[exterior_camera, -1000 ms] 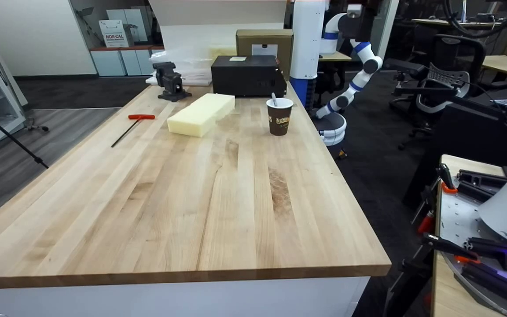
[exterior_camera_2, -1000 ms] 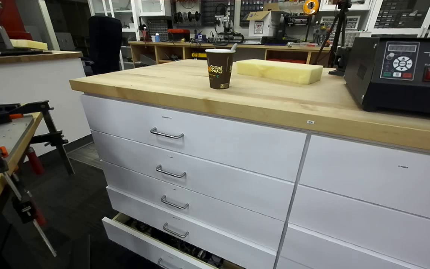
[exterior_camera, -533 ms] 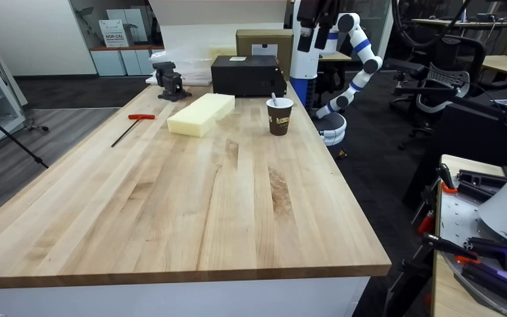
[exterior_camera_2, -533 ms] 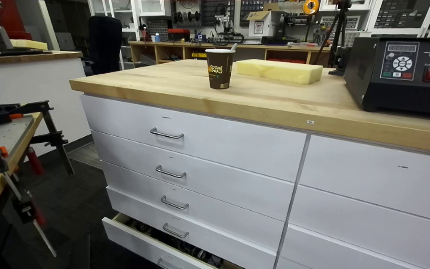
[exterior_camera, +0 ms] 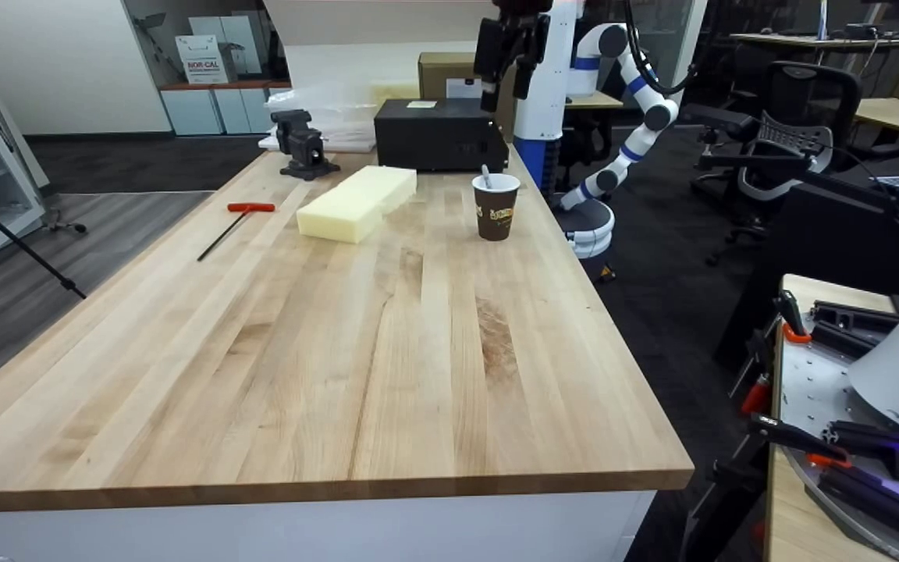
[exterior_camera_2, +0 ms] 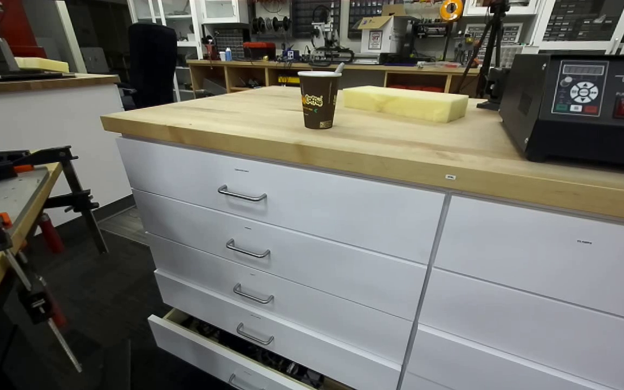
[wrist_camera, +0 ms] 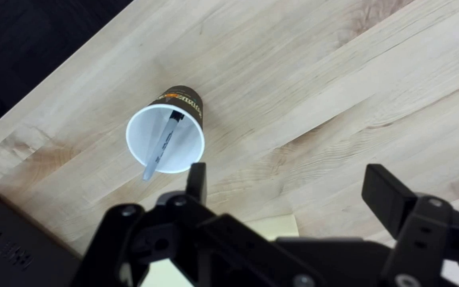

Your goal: Take the black pen out of the brown coffee cup

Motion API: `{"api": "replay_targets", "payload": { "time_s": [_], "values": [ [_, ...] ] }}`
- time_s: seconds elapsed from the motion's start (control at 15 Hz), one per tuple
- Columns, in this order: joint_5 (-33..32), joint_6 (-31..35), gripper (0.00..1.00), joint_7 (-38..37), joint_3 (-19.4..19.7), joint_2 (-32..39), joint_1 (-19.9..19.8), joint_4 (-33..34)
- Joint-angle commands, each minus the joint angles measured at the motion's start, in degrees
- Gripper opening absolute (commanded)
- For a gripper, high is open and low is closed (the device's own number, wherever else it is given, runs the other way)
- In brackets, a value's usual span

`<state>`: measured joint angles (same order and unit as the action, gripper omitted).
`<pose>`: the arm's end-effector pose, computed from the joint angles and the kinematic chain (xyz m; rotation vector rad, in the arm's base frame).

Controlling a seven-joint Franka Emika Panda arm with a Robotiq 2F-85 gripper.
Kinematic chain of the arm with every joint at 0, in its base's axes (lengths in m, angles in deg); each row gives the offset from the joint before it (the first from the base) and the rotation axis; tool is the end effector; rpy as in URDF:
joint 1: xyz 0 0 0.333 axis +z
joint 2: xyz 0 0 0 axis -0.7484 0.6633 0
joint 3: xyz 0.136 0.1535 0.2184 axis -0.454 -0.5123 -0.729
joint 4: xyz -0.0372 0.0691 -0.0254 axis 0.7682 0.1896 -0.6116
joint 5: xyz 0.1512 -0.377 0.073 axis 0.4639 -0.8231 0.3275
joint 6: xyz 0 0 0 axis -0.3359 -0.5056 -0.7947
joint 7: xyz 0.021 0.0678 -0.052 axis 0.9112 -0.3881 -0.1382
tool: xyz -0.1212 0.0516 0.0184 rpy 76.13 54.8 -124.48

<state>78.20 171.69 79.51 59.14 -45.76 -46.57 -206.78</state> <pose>0.5761 0.0571 0.4187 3.0848 -0.0005 0.2820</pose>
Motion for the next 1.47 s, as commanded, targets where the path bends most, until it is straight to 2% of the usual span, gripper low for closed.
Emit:
{"api": "replay_targets", "payload": {
  "time_s": [0.0,0.33,1.07,1.4],
  "values": [
    [-4.4,-0.04,1.0,-2.75,1.28,3.99,-0.51,4.02],
    [-8.86,-0.26,1.0,-5.57,3.97,9.34,-0.98,7.95],
    [-5.03,2.17,1.0,-4.8,7.34,21.29,-1.42,18.55],
    [-5.2,0.4,1.0,-5.24,8.68,25.54,-1.39,21.5]
  ]
}}
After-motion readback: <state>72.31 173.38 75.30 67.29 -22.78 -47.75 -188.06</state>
